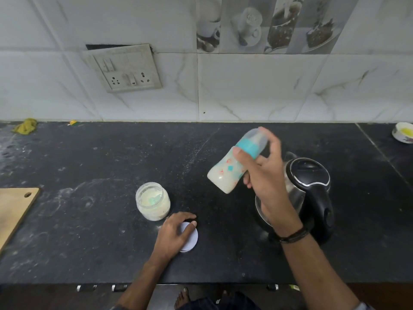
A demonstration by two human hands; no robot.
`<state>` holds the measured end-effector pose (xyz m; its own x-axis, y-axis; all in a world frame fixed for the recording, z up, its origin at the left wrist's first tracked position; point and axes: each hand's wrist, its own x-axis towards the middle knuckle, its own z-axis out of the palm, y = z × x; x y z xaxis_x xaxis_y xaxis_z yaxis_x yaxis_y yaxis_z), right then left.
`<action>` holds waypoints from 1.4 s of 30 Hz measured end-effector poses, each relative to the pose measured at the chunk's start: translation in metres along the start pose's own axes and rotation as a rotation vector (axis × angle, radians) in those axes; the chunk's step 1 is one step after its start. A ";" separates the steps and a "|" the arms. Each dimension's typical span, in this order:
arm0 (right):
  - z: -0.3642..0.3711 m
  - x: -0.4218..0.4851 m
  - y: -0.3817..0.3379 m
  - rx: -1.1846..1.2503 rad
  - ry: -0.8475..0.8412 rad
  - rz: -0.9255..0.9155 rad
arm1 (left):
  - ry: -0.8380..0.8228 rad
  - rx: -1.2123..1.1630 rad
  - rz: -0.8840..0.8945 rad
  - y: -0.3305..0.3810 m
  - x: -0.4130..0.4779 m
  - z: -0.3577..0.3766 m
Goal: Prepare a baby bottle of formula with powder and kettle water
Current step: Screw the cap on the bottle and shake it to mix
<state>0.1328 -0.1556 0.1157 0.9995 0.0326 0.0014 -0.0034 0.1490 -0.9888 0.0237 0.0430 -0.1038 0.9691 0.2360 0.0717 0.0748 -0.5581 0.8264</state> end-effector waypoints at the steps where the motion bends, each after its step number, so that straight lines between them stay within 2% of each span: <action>1: -0.001 0.000 0.000 0.041 0.040 -0.023 | -0.002 -0.001 -0.001 0.001 0.000 0.000; 4: -0.001 0.001 -0.002 0.208 0.256 -0.051 | -0.006 0.011 -0.018 0.000 0.001 0.001; 5: -0.001 0.001 -0.001 0.197 0.268 -0.036 | -0.006 0.013 -0.023 -0.001 0.001 0.001; 9: -0.002 -0.002 0.012 -0.043 -0.020 0.050 | -0.004 0.013 -0.008 -0.001 0.000 0.000; 10: -0.002 -0.004 0.011 -0.018 -0.002 0.030 | -0.006 0.013 -0.006 -0.001 0.000 0.000; 14: -0.004 -0.001 0.005 0.172 0.245 -0.049 | -0.002 0.017 -0.013 -0.002 0.001 0.001; 15: -0.004 0.000 0.006 0.148 0.226 -0.039 | -0.003 0.019 -0.013 -0.002 0.001 0.001; 18: -0.004 0.000 0.012 -0.025 -0.011 0.041 | 0.004 0.016 -0.006 -0.002 0.001 0.001; 19: -0.004 -0.003 0.012 -0.026 -0.034 0.039 | 0.002 0.014 -0.005 -0.002 0.001 0.001; 23: -0.005 -0.001 0.013 0.055 0.054 -0.049 | 0.000 0.015 -0.015 -0.003 0.002 0.002; 26: -0.004 0.006 0.030 -0.183 -0.005 -0.137 | 0.000 0.009 -0.015 -0.004 0.001 0.002; 31: -0.005 0.004 0.059 -0.492 -0.098 -0.111 | 0.001 0.009 -0.010 -0.004 0.001 0.002; 42: -0.006 0.000 0.100 -0.777 -0.233 -0.064 | -0.008 0.017 0.000 -0.004 0.002 0.001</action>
<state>0.1323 -0.1463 0.0156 0.9642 0.2650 0.0078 0.1627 -0.5681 -0.8067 0.0256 0.0448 -0.1076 0.9709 0.2299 0.0676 0.0786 -0.5718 0.8166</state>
